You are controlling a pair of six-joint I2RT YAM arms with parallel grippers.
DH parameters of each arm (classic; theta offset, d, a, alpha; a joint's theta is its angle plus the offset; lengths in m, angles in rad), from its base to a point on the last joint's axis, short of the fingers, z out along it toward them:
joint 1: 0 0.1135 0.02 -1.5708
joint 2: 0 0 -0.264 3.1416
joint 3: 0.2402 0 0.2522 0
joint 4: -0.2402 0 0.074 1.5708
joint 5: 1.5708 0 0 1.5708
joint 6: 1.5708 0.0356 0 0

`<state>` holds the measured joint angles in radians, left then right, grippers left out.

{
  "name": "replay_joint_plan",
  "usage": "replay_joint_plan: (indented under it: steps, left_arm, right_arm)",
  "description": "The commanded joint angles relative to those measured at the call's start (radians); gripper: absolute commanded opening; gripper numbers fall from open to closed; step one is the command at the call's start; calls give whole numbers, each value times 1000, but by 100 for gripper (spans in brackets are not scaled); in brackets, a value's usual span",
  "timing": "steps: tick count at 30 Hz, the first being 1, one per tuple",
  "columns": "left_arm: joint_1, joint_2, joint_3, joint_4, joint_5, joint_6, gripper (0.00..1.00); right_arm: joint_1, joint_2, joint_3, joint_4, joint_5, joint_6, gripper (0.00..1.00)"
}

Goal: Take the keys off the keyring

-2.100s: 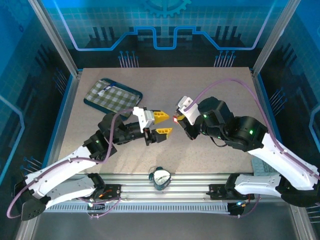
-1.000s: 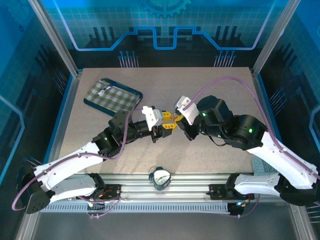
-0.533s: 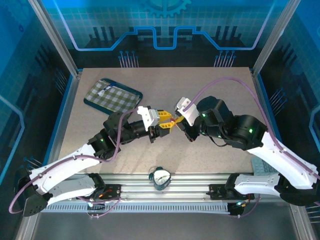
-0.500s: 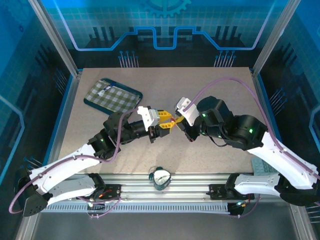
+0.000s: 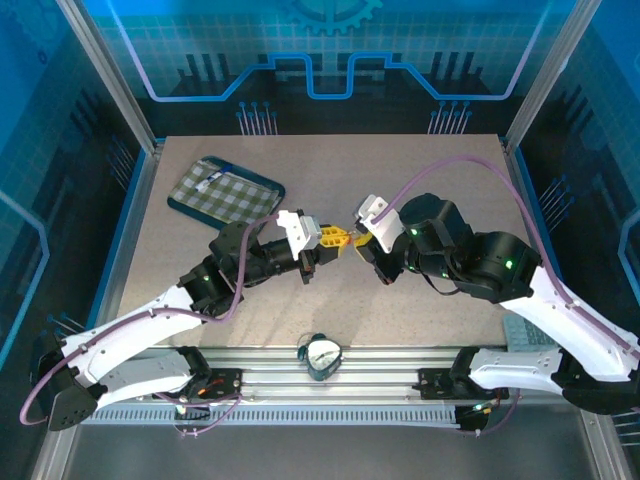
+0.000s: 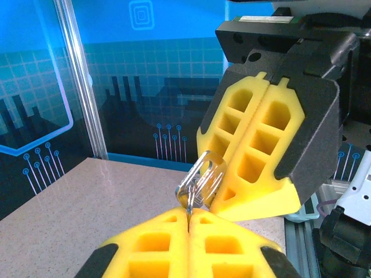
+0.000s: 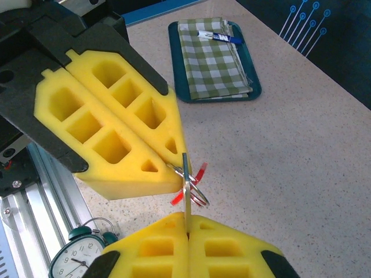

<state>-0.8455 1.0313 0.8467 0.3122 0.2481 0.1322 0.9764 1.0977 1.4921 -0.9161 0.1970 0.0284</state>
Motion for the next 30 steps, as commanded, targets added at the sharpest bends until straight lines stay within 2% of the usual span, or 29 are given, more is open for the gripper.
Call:
replay_joint_plan:
  steps: [1, 7, 14, 23, 30]
  left_arm:
    - [-5, 3, 29, 15, 34, -1, 0]
    - [-4, -27, -11, 79, -8, -2, 0]
    - [-4, -37, -33, 132, -1, -3, 0]
    - [-5, -61, -98, 269, 31, -9, 0]
    - [-5, -69, -98, 304, 66, -22, 0]
  right_arm:
    - [-23, -22, -4, 32, 8, 27, 0]
    - [-77, -39, -31, 37, 26, 59, 0]
    - [-68, -123, -151, 163, 7, 11, 0]
    - [-34, -238, -324, 356, 129, -88, 0]
    - [-48, -185, -312, 330, 107, -31, 0]
